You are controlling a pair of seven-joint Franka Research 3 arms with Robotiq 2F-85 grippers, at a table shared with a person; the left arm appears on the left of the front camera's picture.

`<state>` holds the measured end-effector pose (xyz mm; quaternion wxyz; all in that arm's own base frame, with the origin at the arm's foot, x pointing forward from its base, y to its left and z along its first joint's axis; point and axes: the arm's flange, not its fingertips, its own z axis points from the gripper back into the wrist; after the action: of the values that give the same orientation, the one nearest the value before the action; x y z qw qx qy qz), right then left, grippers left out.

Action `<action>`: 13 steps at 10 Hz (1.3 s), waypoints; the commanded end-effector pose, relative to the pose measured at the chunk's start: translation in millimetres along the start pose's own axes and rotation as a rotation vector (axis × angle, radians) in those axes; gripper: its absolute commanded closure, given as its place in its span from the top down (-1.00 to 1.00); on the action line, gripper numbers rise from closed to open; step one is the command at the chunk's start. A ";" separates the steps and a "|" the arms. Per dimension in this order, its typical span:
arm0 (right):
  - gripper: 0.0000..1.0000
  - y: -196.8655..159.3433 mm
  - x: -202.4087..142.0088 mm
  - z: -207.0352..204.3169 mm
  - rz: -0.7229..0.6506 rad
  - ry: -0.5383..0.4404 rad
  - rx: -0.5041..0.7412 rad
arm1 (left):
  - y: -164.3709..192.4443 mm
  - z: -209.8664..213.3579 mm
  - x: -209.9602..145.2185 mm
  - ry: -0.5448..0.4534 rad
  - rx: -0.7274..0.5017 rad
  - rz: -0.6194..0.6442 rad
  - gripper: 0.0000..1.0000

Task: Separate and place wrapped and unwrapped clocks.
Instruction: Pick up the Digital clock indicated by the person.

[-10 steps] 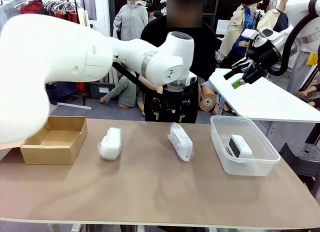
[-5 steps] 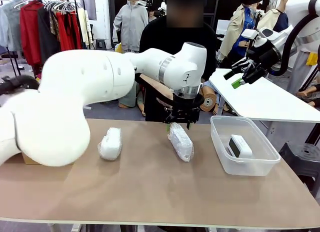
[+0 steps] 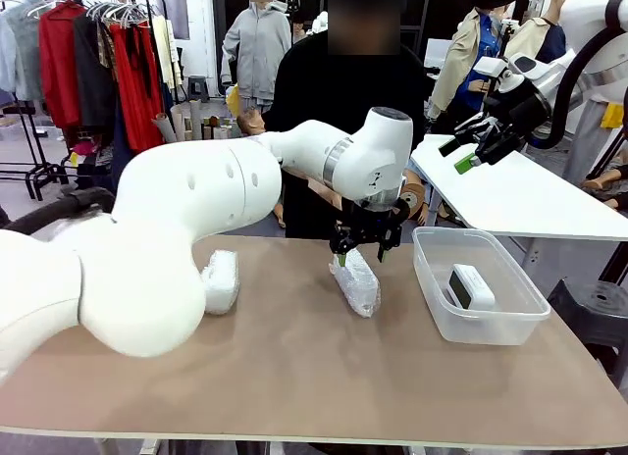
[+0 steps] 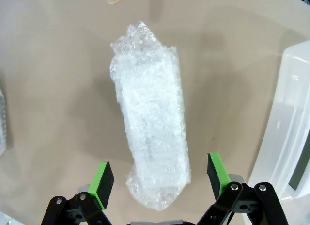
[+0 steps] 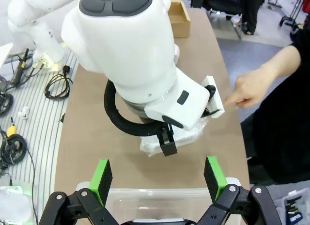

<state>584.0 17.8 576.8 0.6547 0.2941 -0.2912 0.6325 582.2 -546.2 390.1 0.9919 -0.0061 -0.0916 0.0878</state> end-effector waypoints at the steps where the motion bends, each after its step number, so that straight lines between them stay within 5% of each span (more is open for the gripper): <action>1: 1.00 1.2 0.6 1.0 0.002 0.000 0.002 | -27.0 -1.3 22.0 -0.012 0.011 0.004 1.00; 10: 1.00 1.2 0.6 1.0 0.002 0.000 0.002 | -26.1 -41.4 36.0 0.044 0.010 0.063 1.00; 13: 1.00 1.2 0.6 1.0 0.002 0.000 0.002 | -20.4 -46.1 32.6 0.007 0.045 -0.013 1.00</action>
<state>584.0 17.8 576.8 0.6547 0.2942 -0.2912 0.6325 604.1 -537.7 343.6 0.9912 0.0014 -0.0749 0.1087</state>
